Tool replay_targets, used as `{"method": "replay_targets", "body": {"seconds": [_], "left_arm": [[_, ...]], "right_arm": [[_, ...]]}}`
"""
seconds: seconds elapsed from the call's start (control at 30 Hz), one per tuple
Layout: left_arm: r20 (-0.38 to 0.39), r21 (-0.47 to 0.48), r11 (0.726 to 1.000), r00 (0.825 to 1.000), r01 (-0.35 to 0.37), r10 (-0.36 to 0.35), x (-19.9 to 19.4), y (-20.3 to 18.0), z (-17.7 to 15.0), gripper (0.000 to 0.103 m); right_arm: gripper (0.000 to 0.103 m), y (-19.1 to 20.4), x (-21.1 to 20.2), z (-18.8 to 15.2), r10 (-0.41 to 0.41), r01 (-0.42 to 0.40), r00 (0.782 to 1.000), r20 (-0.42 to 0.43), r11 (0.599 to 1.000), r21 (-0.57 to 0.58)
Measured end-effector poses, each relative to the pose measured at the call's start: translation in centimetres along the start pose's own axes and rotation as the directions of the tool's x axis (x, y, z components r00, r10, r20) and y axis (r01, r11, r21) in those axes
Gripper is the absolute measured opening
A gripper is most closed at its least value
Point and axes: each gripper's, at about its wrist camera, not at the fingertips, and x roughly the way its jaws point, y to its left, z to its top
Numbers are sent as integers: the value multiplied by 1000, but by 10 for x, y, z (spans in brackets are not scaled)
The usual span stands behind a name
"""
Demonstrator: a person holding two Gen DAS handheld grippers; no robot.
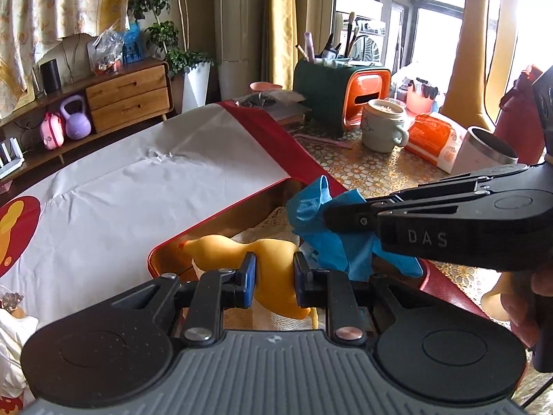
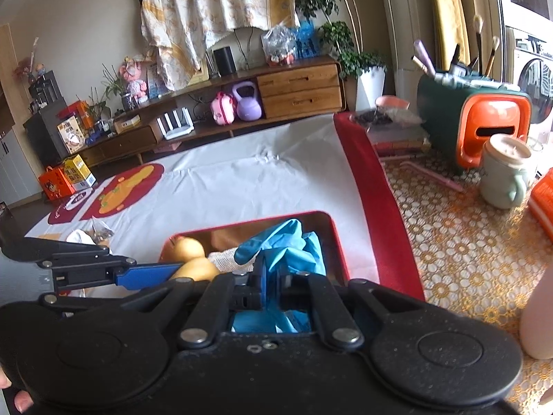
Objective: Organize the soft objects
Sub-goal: 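Carry the duck and blue gloves with both tools into the red tin box, then open both tools to release the duck and gloves, withdraw from the tin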
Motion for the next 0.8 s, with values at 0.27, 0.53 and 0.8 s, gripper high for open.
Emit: {"method": "replay_targets", "body": {"seconds": [0.27,0.53,0.8], "left_arm": [[-39,-16,1000,999,-19,18,22,7,-7,21],[-78,-47,999,997,-20,16,34,11,-12,23],[-97,-77,996,995,-37,29,38,13,-16,28]], "right_arm": [[9,-5,22,-5,0,1,999,-53,1000,21],[16,-5,31,-14,-29,30,996,-86,1000,10],[27,-7,30,-18,-42,46,993,-109,998,31]]}}
